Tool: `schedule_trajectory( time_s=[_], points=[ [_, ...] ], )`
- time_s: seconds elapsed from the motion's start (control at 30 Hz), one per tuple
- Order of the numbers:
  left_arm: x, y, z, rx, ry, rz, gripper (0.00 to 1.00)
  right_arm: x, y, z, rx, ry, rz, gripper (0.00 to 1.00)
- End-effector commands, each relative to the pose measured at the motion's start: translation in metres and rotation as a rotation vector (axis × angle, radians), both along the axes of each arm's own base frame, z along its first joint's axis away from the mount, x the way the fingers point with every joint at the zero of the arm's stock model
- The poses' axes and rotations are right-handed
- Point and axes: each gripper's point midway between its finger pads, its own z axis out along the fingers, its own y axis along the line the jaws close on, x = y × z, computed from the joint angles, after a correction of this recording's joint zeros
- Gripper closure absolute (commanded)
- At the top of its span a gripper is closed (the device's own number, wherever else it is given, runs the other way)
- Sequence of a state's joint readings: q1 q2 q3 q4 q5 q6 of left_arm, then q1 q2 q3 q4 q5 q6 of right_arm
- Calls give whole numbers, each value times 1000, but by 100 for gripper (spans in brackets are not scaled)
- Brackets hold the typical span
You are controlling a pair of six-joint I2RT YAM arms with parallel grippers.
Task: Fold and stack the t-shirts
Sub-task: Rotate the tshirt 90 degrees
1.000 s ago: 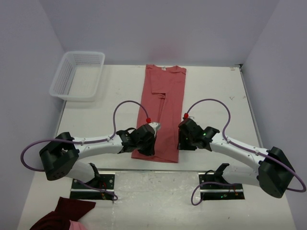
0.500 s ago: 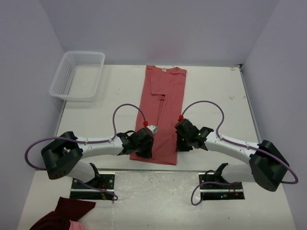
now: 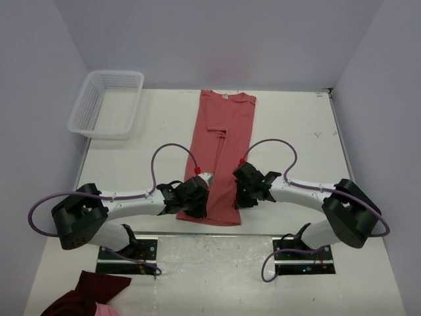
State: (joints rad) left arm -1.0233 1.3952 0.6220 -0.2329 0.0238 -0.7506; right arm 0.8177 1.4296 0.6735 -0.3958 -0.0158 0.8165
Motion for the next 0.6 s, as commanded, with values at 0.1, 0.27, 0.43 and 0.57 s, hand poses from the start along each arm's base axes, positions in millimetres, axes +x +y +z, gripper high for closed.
schedule_trajectory(
  time_s=[0.1, 0.27, 0.43, 0.57],
  points=[
    [-7, 12, 1, 10, 14, 33, 100, -5, -25, -18, -123, 29, -100, 100],
    [-10, 15, 0, 14, 18, 32, 100, -6, -40, -8, -155, 1, -172, 100],
    [-10, 16, -3, 27, 16, 13, 100, -9, -44, 7, -130, -25, -188, 100],
    [-14, 20, -14, 55, 40, 8, 100, -14, -47, 10, -127, -26, -193, 100]
  ],
)
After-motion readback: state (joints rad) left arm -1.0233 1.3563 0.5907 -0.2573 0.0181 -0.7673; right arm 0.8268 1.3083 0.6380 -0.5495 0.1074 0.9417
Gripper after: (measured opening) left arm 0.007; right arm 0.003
